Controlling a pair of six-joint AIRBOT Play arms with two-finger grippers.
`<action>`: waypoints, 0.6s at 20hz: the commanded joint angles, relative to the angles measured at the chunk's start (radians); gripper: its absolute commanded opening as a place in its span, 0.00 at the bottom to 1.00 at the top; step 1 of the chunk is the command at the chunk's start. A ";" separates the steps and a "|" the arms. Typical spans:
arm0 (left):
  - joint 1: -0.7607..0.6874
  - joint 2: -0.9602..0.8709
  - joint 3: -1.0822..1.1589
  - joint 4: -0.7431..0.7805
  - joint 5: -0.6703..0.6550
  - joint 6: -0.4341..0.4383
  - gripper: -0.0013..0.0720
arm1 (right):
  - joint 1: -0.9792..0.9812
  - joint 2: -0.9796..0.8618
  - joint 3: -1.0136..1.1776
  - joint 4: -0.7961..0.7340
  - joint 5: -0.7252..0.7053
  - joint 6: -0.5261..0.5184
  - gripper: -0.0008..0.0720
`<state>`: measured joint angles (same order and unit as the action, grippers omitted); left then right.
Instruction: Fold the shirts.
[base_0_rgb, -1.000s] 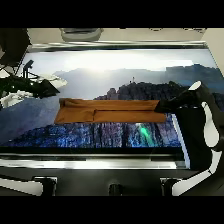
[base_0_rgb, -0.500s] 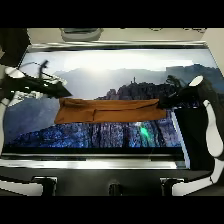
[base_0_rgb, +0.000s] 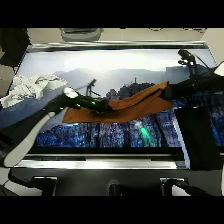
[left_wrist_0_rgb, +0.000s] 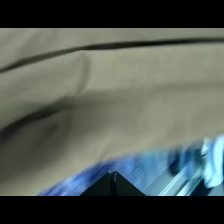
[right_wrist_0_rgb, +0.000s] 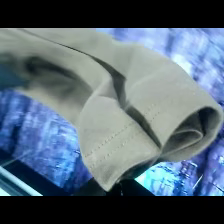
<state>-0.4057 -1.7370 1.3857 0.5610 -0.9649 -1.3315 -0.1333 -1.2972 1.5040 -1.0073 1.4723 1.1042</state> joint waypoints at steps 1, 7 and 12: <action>-0.104 -0.100 0.037 -0.151 0.107 -0.015 0.07 | 0.019 0.134 0.001 0.001 0.008 0.045 0.08; -0.244 -0.195 0.072 -0.422 0.205 0.024 0.07 | 0.018 0.266 0.001 -0.003 0.074 0.105 0.08; -0.139 -0.148 0.070 -0.297 0.113 0.102 0.06 | 0.029 0.162 0.001 0.093 -0.003 0.087 0.08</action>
<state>-0.5976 -1.9076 1.4540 0.2047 -0.7937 -1.2667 -0.1131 -1.0912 1.5043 -0.9863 1.5021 1.2007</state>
